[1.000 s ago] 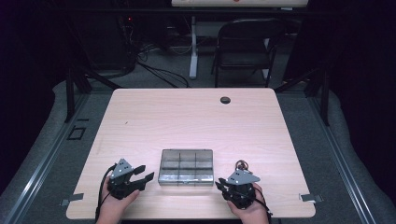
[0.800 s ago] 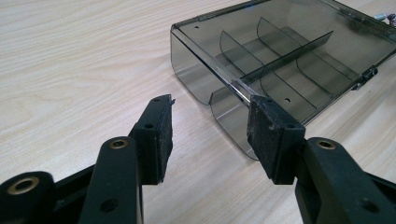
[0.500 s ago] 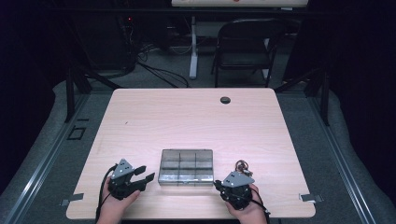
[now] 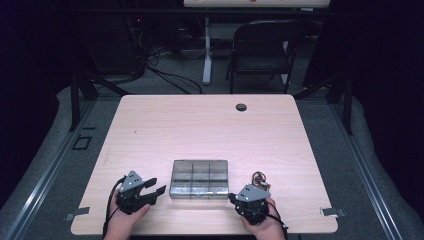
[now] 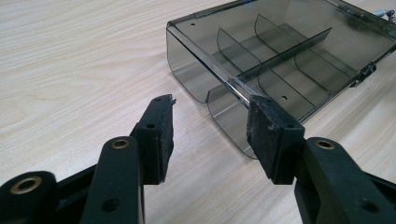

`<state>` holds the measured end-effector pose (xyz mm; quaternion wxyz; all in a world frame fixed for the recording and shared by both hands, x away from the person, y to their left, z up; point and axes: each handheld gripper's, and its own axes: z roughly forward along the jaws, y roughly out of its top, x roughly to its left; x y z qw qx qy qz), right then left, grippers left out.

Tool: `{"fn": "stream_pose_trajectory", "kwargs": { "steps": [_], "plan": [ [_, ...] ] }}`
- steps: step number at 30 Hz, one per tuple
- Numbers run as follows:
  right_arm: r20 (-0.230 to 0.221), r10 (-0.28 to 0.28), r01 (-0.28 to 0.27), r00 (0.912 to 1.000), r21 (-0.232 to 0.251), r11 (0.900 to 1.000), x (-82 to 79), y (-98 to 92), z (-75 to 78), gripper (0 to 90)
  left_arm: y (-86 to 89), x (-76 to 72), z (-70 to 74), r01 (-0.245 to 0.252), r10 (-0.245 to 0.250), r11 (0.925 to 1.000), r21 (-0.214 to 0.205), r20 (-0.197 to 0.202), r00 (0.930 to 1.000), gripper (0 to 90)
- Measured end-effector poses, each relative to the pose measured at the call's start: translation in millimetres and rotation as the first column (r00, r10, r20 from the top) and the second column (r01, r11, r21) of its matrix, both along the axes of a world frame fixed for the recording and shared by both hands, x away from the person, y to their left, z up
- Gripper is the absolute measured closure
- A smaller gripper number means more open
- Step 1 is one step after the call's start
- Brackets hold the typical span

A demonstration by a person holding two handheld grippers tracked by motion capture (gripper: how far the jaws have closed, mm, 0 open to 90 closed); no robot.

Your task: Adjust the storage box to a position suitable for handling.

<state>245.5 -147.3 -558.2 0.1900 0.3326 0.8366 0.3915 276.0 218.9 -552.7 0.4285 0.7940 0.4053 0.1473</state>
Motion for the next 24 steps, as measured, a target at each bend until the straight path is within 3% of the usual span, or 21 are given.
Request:
{"fn": "stream_pose_trajectory", "kwargs": {
  "steps": [9,24],
  "plan": [
    [-0.001,0.009,-0.009,1.0,0.003,1.0,0.1,-0.5,-0.1,88.2,0.0,0.1,0.1,0.011,-0.011,0.9999,0.004,0.001,0.9999,51.6],
    [0.043,-0.008,0.006,0.999,0.037,0.9993,-2.1,-0.8,6.5,87.4,-1.1,-1.6,0.7,0.018,-0.018,0.9998,0.011,0.008,0.9998,52.8]
  ]
}}
